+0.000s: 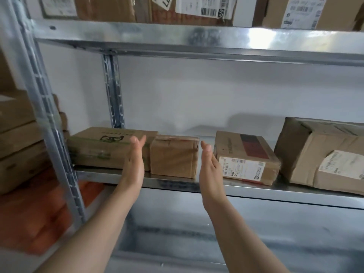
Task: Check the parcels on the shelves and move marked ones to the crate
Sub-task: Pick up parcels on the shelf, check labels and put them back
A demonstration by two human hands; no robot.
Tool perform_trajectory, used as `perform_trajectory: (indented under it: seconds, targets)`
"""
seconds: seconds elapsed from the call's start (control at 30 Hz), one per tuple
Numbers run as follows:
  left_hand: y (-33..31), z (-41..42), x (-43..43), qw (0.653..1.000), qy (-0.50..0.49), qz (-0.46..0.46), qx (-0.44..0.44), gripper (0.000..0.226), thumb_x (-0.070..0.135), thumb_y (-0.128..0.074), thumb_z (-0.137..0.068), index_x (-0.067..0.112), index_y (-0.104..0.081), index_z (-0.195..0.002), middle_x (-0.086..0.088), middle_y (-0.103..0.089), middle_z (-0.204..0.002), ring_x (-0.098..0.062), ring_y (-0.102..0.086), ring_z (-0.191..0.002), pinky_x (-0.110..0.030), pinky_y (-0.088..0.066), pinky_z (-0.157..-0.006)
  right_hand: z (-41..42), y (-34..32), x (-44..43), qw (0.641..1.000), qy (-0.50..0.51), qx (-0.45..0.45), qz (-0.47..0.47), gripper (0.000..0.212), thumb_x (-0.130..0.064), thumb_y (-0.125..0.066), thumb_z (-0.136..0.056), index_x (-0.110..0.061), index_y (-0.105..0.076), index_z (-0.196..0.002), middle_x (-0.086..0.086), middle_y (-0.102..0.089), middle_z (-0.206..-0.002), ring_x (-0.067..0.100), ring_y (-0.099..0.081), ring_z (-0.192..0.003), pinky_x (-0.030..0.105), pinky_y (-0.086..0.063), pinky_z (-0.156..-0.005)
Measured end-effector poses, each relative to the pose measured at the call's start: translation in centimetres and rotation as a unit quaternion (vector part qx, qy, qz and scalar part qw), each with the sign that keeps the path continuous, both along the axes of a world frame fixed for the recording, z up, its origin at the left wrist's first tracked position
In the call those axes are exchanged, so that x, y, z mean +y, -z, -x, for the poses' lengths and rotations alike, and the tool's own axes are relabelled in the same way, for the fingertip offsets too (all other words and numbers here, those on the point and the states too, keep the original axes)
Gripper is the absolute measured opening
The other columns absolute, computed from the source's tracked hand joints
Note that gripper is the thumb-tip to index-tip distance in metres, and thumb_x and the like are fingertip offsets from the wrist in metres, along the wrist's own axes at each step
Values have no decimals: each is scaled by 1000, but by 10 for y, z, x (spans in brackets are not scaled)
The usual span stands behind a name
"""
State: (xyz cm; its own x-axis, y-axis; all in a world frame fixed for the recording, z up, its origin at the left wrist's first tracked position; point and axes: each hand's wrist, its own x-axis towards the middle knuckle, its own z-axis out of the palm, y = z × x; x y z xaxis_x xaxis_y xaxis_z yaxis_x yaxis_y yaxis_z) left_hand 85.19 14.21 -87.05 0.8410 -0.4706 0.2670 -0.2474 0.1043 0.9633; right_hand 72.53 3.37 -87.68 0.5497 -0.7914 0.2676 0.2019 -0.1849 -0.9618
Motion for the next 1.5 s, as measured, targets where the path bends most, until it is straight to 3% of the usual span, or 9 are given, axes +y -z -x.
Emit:
perform_trajectory:
  seconds: [0.1, 0.27, 0.43, 0.53, 0.6, 0.77, 1.17, 1.4, 1.5]
  targets:
    - [-9, -5, -4, 999, -1, -35, -13, 94, 76, -6, -77, 30, -37, -154, 6, -37, -159, -17, -26, -150, -36, -11, -117, -10, 0, -3, 999, 19, 23, -24, 61, -59, -29, -104, -29, -37, -157, -13, -35, -162, 9, -26, -152, 39, -20, -126]
    - [-23, -9, -18, 994, -5, -106, 3, 80, 70, -2, -92, 32, -31, -156, 4, -28, -164, -23, -21, -152, -46, -10, -122, -22, 1, -13, 997, 10, 31, -66, 73, -66, -28, -101, -25, -26, -161, -8, -30, -166, 14, -26, -153, 41, -22, -126]
    - [-34, -16, -38, 977, -58, -204, -2, 104, 84, 3, -75, 29, -37, -154, -5, -39, -159, -32, -35, -146, -53, -23, -117, -36, 0, -33, 995, 4, 48, -85, 75, -66, -25, -101, -23, -23, -162, -3, -28, -167, 17, -25, -154, 43, -21, -126]
    - [-40, -23, -50, 965, -82, -246, -31, 84, 74, 1, -91, 26, -62, -120, -10, -60, -130, -28, -58, -112, -39, -36, -88, -44, -2, -46, 994, 0, 65, -87, 78, -68, -23, -100, -20, -25, -162, -1, -28, -167, 18, -25, -154, 43, -21, -126]
    - [-44, -28, -54, 962, -89, -256, -31, 72, 74, 0, -92, 30, -57, -89, -8, -61, -112, -18, -56, -85, -32, -34, -71, -48, -5, -53, 993, -2, 78, -92, 75, -65, -24, -102, -18, -31, -159, 1, -33, -165, 20, -28, -153, 42, -23, -125]
    - [-44, -43, -60, 970, -93, -221, 33, 103, 85, -3, -83, 16, -50, -144, -11, -55, -144, -33, -55, -126, -48, -39, -109, -57, -17, -54, 991, 8, 97, -96, 67, -60, -23, -105, -19, -40, -155, 3, -43, -159, 24, -36, -149, 42, -29, -120]
    - [-42, -40, -46, 994, -34, -75, 76, 80, 69, -14, -97, 16, -53, -141, -5, -62, -132, -30, -58, -121, -50, -43, -108, -41, -20, -40, 989, 69, 1, -130, 60, -60, -30, -104, -25, -45, -151, -6, -47, -153, 9, -42, -130, 29, -29, -101]
    - [-27, -47, -25, 995, 2, -34, 92, 82, 74, -15, -93, 22, -64, -134, -4, -70, -126, -25, -64, -117, -51, -42, -111, -35, -23, -22, 981, 82, -19, -173, 44, -58, -36, -104, -33, -54, -135, -17, -57, -120, 11, -51, -120, 46, -39, -109]
    - [-25, -47, -19, 996, 19, 1, 92, 78, 71, -17, -96, 20, -70, -124, 0, -78, -105, -19, -71, -101, -47, -49, -105, -34, -23, -17, 981, 81, -41, -173, 34, -56, -40, -104, -31, -60, -117, -12, -62, -105, 10, -54, -99, 41, -45, -94]
